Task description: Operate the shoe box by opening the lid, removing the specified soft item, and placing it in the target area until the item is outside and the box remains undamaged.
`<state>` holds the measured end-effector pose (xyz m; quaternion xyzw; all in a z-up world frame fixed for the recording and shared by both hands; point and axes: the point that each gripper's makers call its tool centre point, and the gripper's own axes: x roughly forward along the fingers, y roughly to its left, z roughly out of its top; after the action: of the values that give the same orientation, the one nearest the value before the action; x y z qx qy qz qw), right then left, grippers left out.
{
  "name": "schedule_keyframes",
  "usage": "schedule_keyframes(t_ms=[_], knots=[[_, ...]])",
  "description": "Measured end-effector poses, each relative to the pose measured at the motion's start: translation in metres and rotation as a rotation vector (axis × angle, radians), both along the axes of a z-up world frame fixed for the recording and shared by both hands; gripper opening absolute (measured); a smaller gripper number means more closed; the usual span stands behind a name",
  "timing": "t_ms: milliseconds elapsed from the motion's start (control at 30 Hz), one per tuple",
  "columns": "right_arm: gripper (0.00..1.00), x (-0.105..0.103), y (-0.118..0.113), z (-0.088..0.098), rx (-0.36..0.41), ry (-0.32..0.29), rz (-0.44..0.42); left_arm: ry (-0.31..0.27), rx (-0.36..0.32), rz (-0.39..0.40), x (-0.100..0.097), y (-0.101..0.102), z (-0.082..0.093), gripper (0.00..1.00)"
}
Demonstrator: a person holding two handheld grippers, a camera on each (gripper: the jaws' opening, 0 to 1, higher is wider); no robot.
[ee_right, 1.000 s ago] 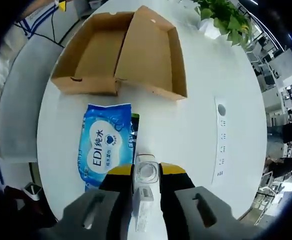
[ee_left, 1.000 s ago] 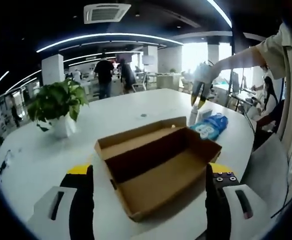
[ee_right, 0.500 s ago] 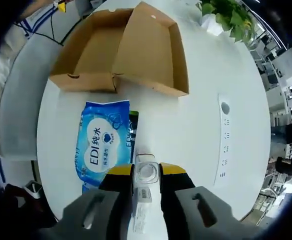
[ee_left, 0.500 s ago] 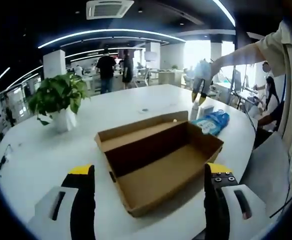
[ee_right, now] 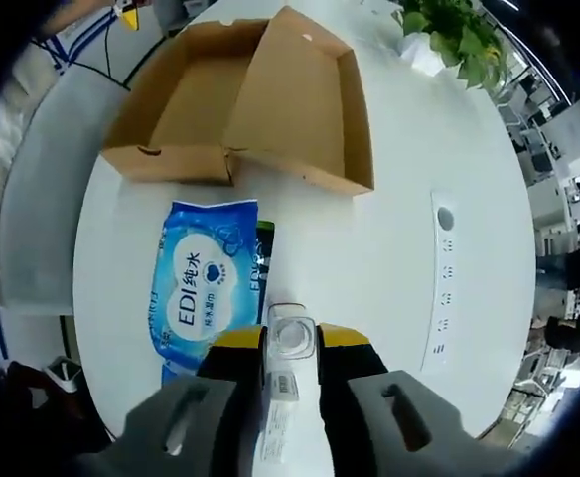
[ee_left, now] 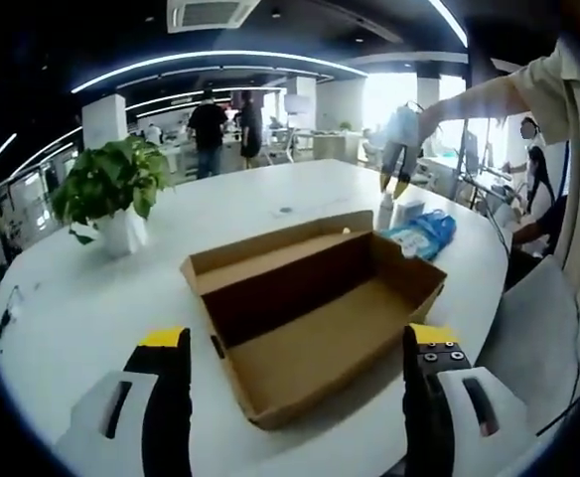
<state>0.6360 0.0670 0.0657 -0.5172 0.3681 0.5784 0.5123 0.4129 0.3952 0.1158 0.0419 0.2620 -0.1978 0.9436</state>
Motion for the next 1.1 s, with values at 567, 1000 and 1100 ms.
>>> schedule_keyframes(t_ms=[567, 1000, 1100], knots=[[0.22, 0.001, 0.008, 0.019, 0.05, -0.038, -0.033, 0.022, 0.024, 0.065, 0.0, 0.018, -0.011, 0.74], [0.23, -0.009, 0.042, 0.041, 0.178, -0.053, -0.086, 0.126, 0.026, 0.188, -0.002, 0.038, -0.039, 0.43], [0.22, -0.012, 0.055, 0.044, 0.222, -0.051, -0.128, 0.142, 0.031, 0.194, -0.004, 0.04, -0.042, 0.4]])
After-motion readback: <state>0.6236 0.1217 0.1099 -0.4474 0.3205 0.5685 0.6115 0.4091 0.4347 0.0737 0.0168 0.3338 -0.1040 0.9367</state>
